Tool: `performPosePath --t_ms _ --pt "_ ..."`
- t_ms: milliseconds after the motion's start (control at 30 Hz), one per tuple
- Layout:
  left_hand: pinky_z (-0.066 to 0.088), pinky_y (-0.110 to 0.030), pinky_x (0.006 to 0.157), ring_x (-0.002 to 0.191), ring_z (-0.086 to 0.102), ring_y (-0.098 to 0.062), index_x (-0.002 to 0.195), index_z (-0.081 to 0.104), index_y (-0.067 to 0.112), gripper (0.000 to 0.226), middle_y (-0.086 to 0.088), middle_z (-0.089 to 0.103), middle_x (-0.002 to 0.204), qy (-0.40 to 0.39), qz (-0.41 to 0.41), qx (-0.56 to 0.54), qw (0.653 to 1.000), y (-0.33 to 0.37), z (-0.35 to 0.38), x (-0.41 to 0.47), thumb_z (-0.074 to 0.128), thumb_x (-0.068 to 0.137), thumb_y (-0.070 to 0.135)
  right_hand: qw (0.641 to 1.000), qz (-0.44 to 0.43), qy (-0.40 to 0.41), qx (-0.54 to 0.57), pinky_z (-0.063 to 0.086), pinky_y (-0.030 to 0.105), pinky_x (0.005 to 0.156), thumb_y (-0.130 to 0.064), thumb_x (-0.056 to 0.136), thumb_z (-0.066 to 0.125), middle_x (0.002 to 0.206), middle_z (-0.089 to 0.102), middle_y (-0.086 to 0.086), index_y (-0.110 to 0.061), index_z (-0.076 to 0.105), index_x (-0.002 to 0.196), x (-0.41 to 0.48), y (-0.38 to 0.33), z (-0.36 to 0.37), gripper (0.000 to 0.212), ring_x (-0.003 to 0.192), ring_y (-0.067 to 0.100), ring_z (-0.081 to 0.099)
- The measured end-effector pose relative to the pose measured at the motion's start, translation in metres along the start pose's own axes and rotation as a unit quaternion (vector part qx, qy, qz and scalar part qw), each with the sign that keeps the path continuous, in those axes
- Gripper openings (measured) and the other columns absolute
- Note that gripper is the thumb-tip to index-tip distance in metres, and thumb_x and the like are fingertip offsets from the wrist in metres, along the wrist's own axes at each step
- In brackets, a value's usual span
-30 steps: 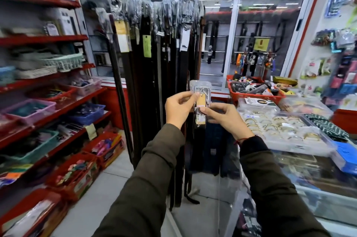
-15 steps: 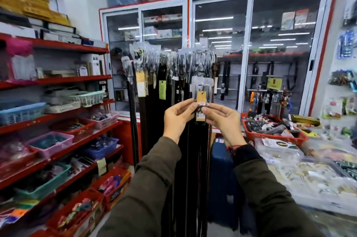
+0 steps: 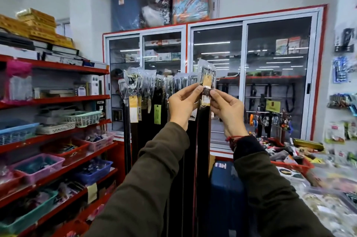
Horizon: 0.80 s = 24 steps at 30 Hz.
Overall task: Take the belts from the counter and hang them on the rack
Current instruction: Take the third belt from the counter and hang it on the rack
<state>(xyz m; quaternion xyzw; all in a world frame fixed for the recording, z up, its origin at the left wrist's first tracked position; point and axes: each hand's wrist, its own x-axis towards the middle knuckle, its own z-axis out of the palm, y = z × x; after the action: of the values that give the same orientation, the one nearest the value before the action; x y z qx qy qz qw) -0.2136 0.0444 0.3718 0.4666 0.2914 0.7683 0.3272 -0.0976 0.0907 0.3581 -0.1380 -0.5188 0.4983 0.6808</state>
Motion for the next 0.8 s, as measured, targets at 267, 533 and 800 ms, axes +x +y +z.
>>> performPosePath --t_ms 267,533,800 --pt "0.060 -0.024 0.081 0.101 0.069 -0.022 0.123 0.070 0.000 0.032 -0.021 0.073 0.122 0.030 -0.049 -0.021 0.998 -0.011 0.005 0.013 0.072 0.093 0.011 0.999 0.017 0.025 -0.038 0.065 0.031 0.080 -0.011 0.091 0.074 0.111 0.076 0.023 0.004 0.070 0.121 0.019 0.005 -0.003 0.034 0.094 0.031 0.076" --pt "0.062 -0.025 0.075 0.089 0.072 -0.023 0.124 0.068 -0.004 0.032 -0.019 0.074 0.106 0.047 -0.067 -0.026 0.996 -0.021 0.007 0.027 0.070 0.094 0.007 0.996 -0.002 0.048 -0.072 0.066 0.029 0.070 -0.012 0.087 0.079 0.102 0.078 0.020 -0.002 0.067 0.116 0.029 0.016 -0.006 0.033 0.083 0.025 0.077" --pt "0.062 -0.027 0.079 0.096 0.075 -0.022 0.111 0.076 0.006 0.024 -0.013 0.078 0.108 0.080 -0.035 -0.037 0.995 -0.032 0.009 0.033 0.077 0.089 0.015 0.996 -0.029 0.028 -0.075 0.064 0.023 0.067 -0.011 0.089 0.077 0.090 0.078 0.009 0.000 0.073 0.114 0.032 0.015 -0.006 0.027 0.069 0.011 0.077"
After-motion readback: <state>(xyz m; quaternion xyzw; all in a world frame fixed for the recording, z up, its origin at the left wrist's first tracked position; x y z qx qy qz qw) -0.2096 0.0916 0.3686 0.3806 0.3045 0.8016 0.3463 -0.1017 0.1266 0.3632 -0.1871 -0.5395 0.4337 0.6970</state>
